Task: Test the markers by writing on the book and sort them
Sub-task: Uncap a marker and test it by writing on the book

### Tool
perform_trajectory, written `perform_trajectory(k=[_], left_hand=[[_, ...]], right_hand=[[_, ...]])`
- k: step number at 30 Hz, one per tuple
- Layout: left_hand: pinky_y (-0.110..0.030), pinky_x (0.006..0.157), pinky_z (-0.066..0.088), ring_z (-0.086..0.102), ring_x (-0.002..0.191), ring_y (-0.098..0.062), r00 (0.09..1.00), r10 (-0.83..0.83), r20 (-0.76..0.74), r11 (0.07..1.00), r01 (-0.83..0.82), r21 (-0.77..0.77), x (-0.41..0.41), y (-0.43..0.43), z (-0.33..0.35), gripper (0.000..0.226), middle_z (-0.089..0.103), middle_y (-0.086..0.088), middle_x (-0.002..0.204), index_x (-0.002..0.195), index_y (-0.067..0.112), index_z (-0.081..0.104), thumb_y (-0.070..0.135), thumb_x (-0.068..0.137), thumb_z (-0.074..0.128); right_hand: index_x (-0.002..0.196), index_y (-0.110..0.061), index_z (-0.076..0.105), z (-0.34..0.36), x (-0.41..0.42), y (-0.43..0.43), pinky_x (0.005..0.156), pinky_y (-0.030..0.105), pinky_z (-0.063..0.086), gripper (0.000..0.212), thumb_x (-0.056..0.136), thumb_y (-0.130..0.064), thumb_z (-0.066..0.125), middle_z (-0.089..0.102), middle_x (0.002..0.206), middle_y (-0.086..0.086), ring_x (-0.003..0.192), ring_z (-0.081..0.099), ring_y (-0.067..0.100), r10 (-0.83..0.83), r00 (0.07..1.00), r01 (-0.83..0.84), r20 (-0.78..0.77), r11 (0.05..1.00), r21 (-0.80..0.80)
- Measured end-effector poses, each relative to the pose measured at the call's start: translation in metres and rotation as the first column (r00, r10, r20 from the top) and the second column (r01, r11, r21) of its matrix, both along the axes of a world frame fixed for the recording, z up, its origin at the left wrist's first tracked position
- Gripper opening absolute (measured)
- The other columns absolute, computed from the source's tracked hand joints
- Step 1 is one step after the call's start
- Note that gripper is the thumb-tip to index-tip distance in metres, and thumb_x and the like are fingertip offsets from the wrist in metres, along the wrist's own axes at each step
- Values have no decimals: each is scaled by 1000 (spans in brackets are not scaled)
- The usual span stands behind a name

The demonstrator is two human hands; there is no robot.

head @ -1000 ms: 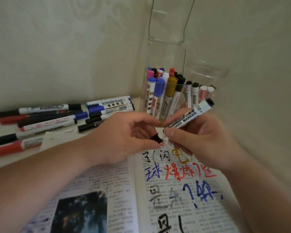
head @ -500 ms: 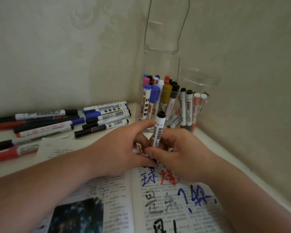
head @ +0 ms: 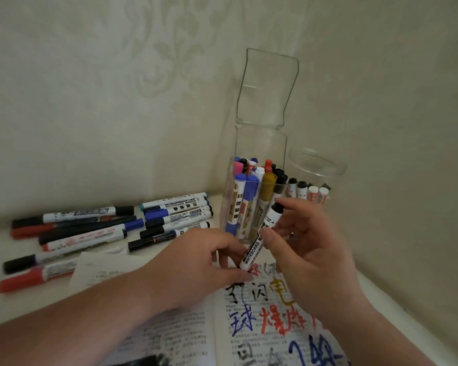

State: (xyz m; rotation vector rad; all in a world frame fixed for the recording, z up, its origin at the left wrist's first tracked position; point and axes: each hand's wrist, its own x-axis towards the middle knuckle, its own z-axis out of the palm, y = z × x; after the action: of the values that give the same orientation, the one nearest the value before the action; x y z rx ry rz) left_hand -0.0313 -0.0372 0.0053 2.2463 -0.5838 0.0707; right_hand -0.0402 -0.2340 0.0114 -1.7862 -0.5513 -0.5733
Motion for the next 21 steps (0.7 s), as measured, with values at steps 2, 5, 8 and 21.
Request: perform_trajectory(k=[2,5,8,21], left_hand=[[-10,75,44,58,93,6,1000,-14,24,1000,14,-7,3,1,-3,26,61,32,99,102,43,73,51,78,77],[-15,81,45,56,106,1,993,-21,113,994,33,-104,2,3,-3,36,57,29,113,121,47,64,51,85,70],[-15,91,43,38,129,12,988,34,150,991,-13,-136,0,5,0,56,33,39,138,141,49,44,53,89,64],[-20,116,7,-7,143,17,964,16,267,993,-48,111,6,4,-3,67,-6,44,153,151,50,26,47,94,62]], right_hand=[[117,-43,62,2,1,1,62,44,59,40,83,-25,74,67,91,-5,81,69,23,11,1000,-11,23,1000,-14],[119,-33,60,25,2,1,56,33,57,39,87,-17,76,67,87,-2,73,69,21,9,991,-5,134,1000,-27],[113,-29,55,73,11,-1,54,30,56,39,89,-5,72,69,81,9,69,71,22,-65,976,37,208,990,137],[103,-32,55,138,86,33,58,37,61,22,93,-20,70,70,81,4,70,71,19,-272,956,287,106,944,-164]])
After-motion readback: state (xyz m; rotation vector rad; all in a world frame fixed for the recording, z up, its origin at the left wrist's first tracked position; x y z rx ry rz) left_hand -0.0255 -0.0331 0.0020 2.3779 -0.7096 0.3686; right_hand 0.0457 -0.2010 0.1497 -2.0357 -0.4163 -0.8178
